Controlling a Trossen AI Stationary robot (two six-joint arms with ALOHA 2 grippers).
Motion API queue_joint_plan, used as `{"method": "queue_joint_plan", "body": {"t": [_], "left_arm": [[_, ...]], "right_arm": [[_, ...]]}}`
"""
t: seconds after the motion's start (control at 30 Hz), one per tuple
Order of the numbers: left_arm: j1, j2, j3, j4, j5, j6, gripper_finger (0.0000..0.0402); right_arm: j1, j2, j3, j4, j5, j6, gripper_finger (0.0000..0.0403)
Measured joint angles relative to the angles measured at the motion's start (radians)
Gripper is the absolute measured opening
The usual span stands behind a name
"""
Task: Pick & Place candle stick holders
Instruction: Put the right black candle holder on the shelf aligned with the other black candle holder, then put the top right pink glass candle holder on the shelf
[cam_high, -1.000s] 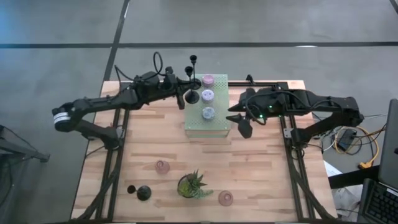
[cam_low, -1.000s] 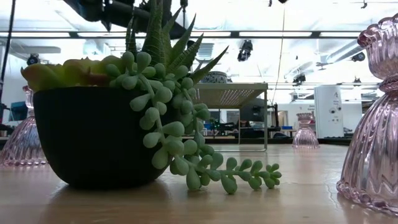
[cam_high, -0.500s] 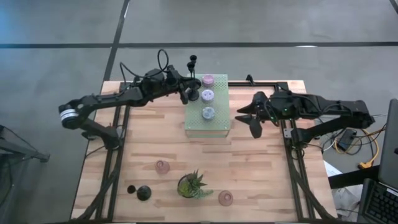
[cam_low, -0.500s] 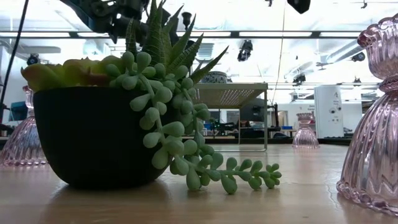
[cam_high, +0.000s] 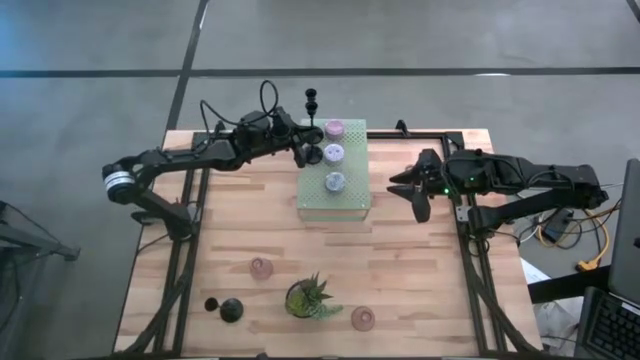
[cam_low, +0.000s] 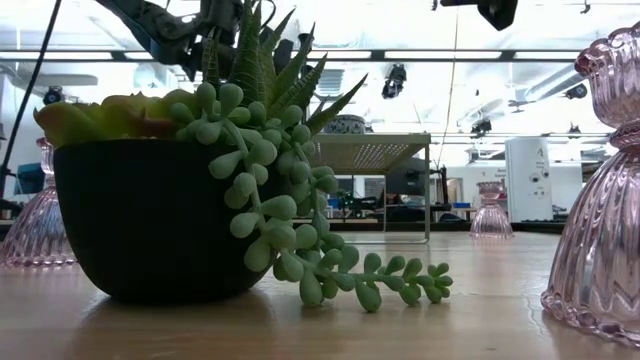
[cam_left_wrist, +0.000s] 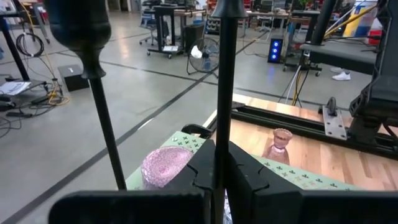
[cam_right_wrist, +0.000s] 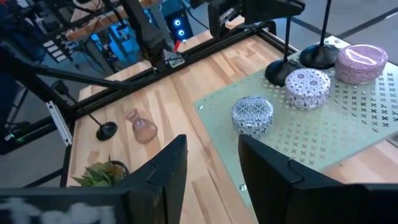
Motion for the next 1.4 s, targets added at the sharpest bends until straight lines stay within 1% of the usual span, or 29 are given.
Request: {"method": "queue_joint_plan", "body": {"t": [0.27,0.47,0.57,0.7,0.93,1.03,1.13,1.23,1.4], "left_arm": [[0.001,0.005,0.000,0.004,0.007,-0.002,0.0018],[0.001,0.005,0.000,-0.003,0.009,-0.005,0.0073],[0.001,0.005,0.000,-0.002,0.009,-0.004,0.0088],[0.001,0.000,0.000,-0.017,0.009,-0.007,0.0093],[0.001,-0.009,0.000,-0.053,0.047,-0.021,0.0096],[0.001,-0.021,0.000,-0.082,0.048,-0.026,0.0104],[0.003,-0.049,0.000,-0.109,0.048,-0.012,0.0128],[0.004,-0.081,0.000,-0.153,0.047,0.005,0.0162],[0.004,-0.176,0.000,-0.313,0.046,0.052,0.0216]], "right_arm": [[0.000,-0.016,-0.002,-0.001,0.000,0.000,0.0126],[0.000,-0.016,-0.002,-0.001,0.000,-0.003,0.0123],[0.000,-0.016,-0.002,-0.001,0.000,-0.004,0.0127],[0.000,-0.016,-0.002,-0.001,0.000,-0.006,0.0129],[0.000,-0.016,-0.002,-0.002,0.000,-0.006,0.0121],[0.000,-0.016,-0.002,-0.002,0.000,-0.006,0.0121],[0.000,-0.016,-0.002,-0.003,0.000,-0.006,0.0125],[-0.001,-0.016,-0.002,-0.003,0.008,-0.011,0.0127],[-0.001,-0.019,-0.002,-0.024,0.089,-0.014,0.0123]]}}
